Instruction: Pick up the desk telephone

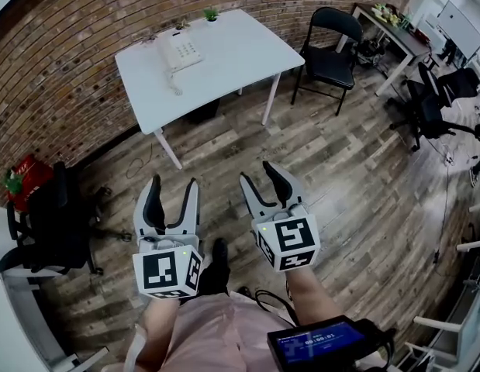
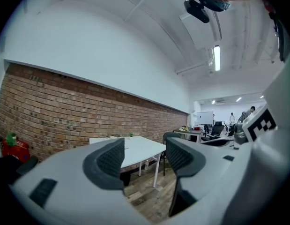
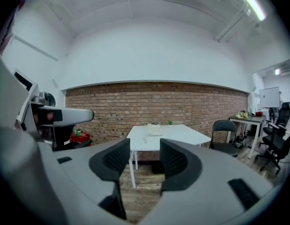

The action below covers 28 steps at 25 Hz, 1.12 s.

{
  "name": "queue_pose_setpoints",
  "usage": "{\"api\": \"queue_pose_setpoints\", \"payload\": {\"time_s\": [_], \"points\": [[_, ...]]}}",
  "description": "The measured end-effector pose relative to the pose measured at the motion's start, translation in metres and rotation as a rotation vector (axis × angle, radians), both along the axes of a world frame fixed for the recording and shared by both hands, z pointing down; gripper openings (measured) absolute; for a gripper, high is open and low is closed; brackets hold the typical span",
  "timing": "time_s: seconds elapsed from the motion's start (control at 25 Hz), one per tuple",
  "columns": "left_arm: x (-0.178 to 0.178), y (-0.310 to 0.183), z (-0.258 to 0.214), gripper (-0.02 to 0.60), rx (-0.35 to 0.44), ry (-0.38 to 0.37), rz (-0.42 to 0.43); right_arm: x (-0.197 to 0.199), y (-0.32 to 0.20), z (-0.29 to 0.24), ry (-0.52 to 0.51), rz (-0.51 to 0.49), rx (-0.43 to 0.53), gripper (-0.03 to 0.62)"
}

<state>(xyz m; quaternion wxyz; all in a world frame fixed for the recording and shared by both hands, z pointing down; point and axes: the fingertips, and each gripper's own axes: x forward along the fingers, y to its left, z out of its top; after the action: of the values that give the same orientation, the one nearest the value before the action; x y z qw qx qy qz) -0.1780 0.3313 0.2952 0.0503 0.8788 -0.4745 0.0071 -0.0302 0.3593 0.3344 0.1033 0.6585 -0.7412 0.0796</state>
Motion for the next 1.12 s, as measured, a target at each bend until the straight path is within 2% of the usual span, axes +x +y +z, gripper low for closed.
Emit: {"api": "queue_pose_setpoints", "payload": {"time_s": [0.48, 0.88, 1.12], "points": [[0.037, -0.122, -0.021, 0.279, 0.047, 0.019, 0.082, 0.025, -0.112, -0.027, 0.029, 0.062, 0.056, 0.195], [0.07, -0.17, 0.002, 0.275, 0.001, 0.002, 0.147, 0.049, -0.153, -0.018, 0.034, 0.107, 0.043, 0.193], [0.084, -0.196, 0.018, 0.273, -0.021, -0.016, 0.138, 0.063, -0.185, -0.012, 0.029, 0.09, 0.039, 0.193]]}}
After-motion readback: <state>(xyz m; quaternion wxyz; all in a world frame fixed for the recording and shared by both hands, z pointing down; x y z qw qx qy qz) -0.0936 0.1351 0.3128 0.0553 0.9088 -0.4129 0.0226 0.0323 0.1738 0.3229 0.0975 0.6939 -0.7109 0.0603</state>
